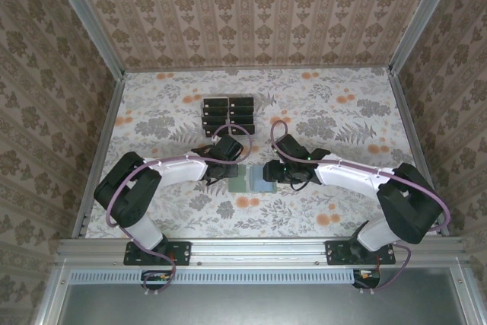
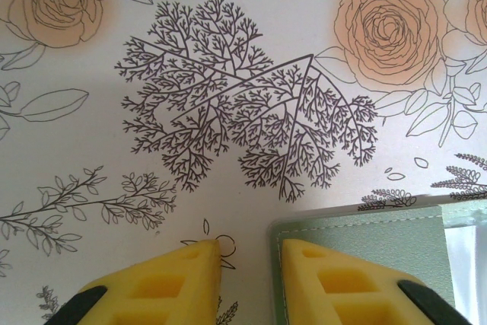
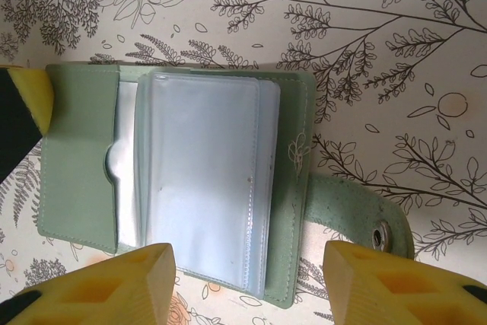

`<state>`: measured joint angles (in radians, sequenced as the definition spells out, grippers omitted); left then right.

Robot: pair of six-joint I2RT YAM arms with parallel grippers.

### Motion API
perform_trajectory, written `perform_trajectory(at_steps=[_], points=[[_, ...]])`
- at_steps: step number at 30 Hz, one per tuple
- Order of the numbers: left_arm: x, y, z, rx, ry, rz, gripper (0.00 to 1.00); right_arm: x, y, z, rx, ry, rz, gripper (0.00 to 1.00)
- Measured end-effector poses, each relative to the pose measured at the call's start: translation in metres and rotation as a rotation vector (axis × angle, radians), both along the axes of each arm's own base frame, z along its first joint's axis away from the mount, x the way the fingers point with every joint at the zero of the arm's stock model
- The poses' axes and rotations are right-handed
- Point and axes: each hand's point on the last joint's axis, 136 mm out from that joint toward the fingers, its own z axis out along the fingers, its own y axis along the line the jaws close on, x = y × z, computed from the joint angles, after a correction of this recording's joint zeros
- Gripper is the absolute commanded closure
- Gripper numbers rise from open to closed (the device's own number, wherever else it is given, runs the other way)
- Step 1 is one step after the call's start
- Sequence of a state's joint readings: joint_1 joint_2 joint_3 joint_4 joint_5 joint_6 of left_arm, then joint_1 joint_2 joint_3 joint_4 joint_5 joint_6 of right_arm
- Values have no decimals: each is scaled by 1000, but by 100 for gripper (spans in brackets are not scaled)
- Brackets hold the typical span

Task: Put the credit cards into the card holder

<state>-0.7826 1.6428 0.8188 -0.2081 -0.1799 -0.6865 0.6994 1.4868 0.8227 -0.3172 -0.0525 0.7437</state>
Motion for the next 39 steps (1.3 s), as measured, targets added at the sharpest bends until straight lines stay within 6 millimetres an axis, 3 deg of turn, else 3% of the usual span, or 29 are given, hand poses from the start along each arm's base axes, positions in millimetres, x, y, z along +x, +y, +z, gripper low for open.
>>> perform_trajectory(at_steps=[7,13,22,26,30,35,39], points=[[0,0,0,0,0,0,73,9,-9,-8,-6,3,-37,46],[0,0,-1,0,0,0,72,5,-21,-37,-40,43,-62,47],[2,0,-1,-2,-4,-1,72,10,-19,-33,-9,25,-75,47],[3,0,0,3,-8,-12,71,8,-18,-26,8,21,-71,47],[6,1,2,11,-14,-25,68,7,-14,-5,55,-7,-59,47],[15,11,5,22,-23,-12,54,8,-5,18,102,-26,-39,47],[21,12,21,2,-51,-12,47,8,9,33,127,-37,-4,47]])
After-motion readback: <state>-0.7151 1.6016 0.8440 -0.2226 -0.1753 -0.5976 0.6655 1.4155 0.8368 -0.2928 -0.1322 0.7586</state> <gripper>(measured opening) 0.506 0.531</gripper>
